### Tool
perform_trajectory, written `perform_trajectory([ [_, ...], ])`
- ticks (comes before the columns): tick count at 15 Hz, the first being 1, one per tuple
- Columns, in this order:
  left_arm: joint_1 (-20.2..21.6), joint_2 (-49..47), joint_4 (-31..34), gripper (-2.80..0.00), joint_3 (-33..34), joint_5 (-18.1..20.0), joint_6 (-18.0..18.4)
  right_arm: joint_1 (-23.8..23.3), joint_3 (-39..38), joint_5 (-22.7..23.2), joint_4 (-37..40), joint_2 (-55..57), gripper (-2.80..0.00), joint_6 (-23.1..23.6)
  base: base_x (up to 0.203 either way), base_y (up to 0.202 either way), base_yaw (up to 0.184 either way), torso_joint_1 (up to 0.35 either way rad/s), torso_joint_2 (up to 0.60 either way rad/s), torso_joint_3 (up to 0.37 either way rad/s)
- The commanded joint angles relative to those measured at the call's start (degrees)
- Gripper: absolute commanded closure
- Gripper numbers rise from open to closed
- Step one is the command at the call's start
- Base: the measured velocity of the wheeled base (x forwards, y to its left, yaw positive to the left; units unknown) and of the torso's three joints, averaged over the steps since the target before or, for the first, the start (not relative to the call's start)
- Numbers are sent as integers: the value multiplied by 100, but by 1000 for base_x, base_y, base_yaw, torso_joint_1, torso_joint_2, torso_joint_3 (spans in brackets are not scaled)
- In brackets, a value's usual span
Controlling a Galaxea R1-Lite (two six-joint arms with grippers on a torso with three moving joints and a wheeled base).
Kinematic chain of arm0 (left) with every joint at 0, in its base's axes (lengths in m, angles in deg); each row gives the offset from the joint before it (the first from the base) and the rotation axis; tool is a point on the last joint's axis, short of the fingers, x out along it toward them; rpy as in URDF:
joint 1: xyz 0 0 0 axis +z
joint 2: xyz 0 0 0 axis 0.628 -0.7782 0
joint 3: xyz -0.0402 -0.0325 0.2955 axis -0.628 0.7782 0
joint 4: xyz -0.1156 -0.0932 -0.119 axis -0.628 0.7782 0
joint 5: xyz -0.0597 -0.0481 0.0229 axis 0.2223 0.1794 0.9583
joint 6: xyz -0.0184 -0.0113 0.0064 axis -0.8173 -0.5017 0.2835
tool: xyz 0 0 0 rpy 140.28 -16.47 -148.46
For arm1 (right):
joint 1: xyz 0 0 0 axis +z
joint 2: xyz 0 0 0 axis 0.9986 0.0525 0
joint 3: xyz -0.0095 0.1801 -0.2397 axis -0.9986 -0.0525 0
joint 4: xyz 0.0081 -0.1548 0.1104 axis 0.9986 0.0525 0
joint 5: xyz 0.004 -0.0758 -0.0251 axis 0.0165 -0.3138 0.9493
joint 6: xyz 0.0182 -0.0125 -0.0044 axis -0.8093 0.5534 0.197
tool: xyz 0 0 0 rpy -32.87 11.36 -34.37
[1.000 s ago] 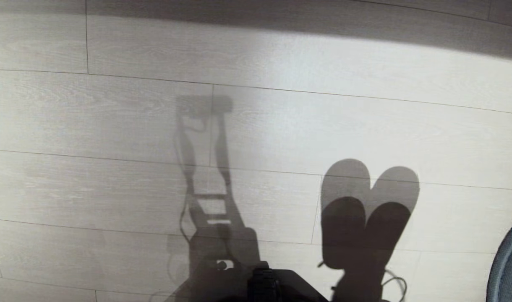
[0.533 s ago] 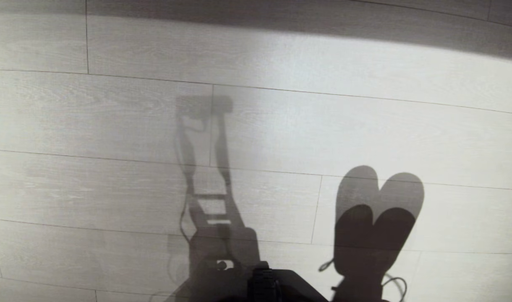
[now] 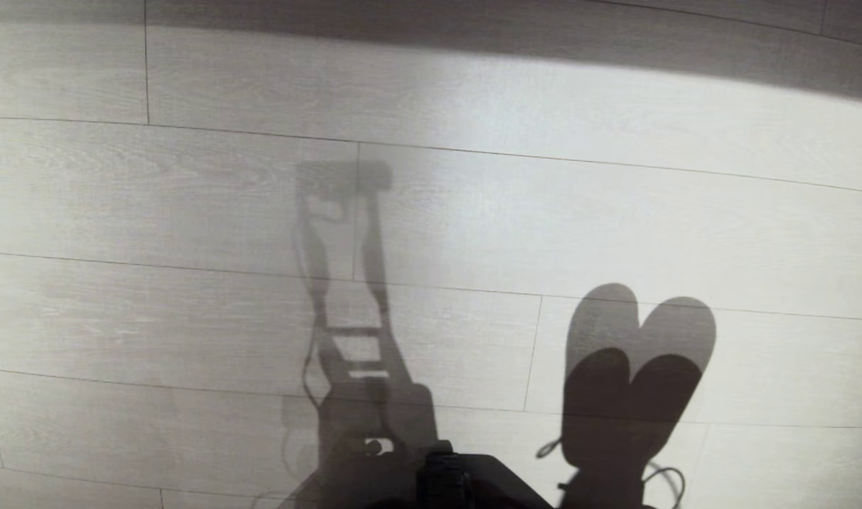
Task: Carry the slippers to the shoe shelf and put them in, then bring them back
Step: Place the slippers into the shoe cabinet
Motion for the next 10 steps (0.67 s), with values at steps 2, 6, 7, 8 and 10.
perform_trajectory([
  [2, 5, 4, -1, 0, 3, -1, -8, 0, 0, 4, -4, 13, 0, -133, 0, 0, 0, 1, 1, 29],
  [6, 6, 2, -1, 0, 9, -1, -9, 0, -9, -13, -4, 13, 0, -223, 0, 0, 0, 1, 4, 191],
  [7, 6, 2, -1, 0, 0, -1, -9, 0, -1, -13, -4, 13, 0, -249, 0, 0, 0, 4, 2, 201],
  [8, 2, 2, -1, 0, 9, -1, -9, 0, -5, -13, -4, 9, 0, -276, 0, 0, 0, 1, 5, 183],
  [10, 5, 2, -1, 0, 3, -1, -12, 0, -7, -13, -4, 13, 0, -276, 0, 0, 0, 0, 2, 205],
])
